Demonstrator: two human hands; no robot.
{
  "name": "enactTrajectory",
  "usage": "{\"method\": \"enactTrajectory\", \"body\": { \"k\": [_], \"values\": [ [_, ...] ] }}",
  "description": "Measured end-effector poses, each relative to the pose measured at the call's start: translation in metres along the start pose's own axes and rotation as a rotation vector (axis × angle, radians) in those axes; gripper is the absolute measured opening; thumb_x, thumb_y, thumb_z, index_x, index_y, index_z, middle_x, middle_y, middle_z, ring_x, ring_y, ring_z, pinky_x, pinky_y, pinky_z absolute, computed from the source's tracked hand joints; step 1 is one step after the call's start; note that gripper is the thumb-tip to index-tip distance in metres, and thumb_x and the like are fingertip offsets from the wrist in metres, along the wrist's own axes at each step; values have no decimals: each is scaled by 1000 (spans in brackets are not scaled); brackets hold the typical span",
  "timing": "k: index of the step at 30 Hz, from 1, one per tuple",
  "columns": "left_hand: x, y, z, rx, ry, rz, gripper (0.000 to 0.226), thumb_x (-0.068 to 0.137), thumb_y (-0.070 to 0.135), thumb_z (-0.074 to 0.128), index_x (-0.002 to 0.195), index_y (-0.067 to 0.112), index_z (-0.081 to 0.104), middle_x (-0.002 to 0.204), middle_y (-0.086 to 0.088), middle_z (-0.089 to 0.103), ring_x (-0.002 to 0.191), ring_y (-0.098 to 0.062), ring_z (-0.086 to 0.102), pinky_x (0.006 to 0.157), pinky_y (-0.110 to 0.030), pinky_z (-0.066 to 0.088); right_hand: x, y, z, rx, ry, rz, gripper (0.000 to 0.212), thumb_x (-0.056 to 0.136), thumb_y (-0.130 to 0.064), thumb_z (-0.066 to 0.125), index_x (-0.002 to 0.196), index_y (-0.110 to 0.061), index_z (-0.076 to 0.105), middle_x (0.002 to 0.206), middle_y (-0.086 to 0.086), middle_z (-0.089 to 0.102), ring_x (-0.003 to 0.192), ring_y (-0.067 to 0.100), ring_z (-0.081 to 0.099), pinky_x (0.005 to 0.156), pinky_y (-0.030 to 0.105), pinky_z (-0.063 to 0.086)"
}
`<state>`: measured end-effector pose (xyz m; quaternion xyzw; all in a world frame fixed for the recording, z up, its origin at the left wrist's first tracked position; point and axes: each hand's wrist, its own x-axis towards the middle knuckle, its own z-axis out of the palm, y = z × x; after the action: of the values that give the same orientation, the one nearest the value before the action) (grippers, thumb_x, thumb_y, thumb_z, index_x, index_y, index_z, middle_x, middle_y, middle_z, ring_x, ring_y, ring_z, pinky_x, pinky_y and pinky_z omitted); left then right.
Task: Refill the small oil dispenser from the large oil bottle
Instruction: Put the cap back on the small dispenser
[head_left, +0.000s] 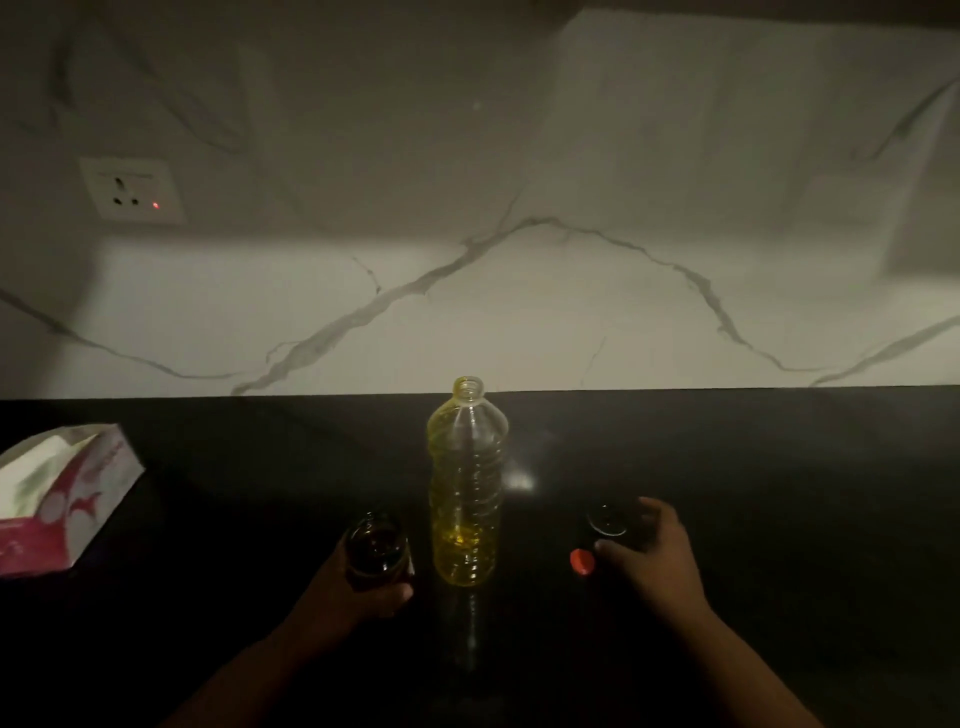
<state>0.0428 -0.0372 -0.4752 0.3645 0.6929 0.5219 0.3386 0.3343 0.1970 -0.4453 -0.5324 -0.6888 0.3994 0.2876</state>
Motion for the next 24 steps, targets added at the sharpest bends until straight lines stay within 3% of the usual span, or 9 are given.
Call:
{"method": "enactTrajectory", "body": {
  "k": [5,10,15,20,24],
  "values": [
    [2,-5,3,4,31,-28,77,55,29,96,119,11,58,109,-11,71,103,-29,68,91,-56,53,15,3,10,-42,-109,-19,90,63,-23,85,137,-29,34,135,8,49,118,25,53,99,42,47],
    [-4,3,10,-4,60,-22,73,54,24,94,115,7,59,104,-15,71,98,-32,69,80,-49,58,23,-1,15,-50,-129,-75,82,69,-24,81,136,-29,34,125,5,60,115,24,57,97,39,47],
    [-10,16,15,-54,50,-23,63,55,9,90,108,-3,59,93,-16,71,84,-29,69,70,-42,58,20,1,15,-44,-95,-74,57,78,-25,72,126,-28,42,116,6,65,103,23,62,88,42,51],
    [-14,17,17,-115,92,-51,70,57,3,91,114,-7,52,94,-20,68,82,-32,67,66,-41,55,5,-14,5,93,-31,-73,65,78,-22,74,129,-22,35,116,9,64,97,24,63,80,35,48],
    [-23,24,28,-160,219,-6,60,55,-2,90,104,3,56,86,-10,74,79,-25,70,61,-37,57,-30,-52,-9,300,-46,-103,55,73,-16,79,113,-18,41,97,0,65,84,13,63,65,20,48]
  ]
}}
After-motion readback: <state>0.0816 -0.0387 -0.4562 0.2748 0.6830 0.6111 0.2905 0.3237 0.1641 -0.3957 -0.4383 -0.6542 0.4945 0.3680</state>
